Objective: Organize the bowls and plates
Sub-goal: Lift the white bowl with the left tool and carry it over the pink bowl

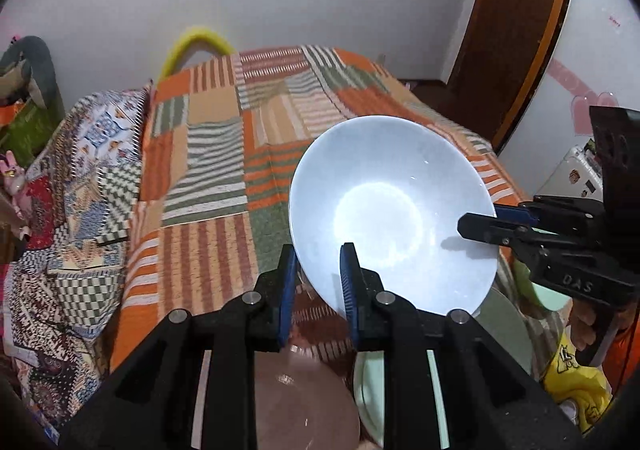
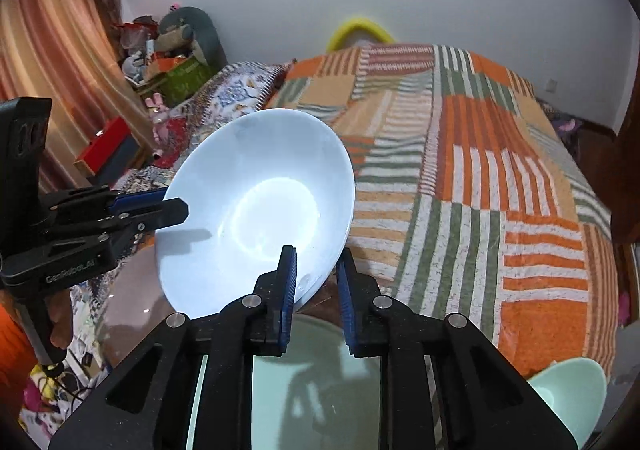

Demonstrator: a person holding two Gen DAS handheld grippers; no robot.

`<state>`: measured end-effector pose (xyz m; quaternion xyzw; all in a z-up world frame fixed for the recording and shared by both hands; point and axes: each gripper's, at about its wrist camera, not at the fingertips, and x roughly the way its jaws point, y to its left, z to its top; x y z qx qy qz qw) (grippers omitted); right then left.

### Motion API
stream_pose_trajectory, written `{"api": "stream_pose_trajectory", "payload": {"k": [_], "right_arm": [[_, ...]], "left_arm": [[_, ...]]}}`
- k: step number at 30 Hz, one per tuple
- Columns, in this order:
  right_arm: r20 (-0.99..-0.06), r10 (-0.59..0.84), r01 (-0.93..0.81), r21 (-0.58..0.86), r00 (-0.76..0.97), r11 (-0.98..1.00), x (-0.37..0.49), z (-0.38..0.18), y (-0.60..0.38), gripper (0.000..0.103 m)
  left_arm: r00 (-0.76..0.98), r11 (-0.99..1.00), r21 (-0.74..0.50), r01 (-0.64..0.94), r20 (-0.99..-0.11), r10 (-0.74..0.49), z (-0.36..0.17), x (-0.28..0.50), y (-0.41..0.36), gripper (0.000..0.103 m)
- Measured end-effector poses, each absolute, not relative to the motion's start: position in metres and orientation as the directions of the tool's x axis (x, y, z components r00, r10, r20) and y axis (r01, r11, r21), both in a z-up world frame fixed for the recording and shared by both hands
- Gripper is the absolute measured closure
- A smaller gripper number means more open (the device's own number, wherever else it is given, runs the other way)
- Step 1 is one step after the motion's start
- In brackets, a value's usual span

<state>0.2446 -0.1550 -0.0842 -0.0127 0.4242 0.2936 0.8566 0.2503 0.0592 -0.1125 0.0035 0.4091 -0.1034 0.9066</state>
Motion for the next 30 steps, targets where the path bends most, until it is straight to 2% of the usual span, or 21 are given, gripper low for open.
{"api": "stream_pose_trajectory", "payload": {"k": [6, 14, 30], "right_arm": [[-0.708, 0.520, -0.559, 0.211, 0.479, 0.802, 0.217, -0.063, -0.138, 0.085], [-0.691, 0.570, -0.606, 0.237, 0.445, 0.760, 0.187, -0.061, -0.113, 0.086], [-0.755, 0.566, -0.662, 0.242, 0.331, 0.709, 0.161, -0.107, -0.060, 0.086]], "left_arm": [[0.687, 0.985, -0.058, 0.160, -0.710, -0.153, -0.087, 0.206, 0.076, 0.082], [0.707, 0.993, -0.047, 0.104, -0.699, -0.107, -0.073, 0.151, 0.105, 0.084], [0.641, 0.994, -0.109, -0.017, -0.764, -0.073, -0.125, 0.113, 0.154, 0.088]]}}
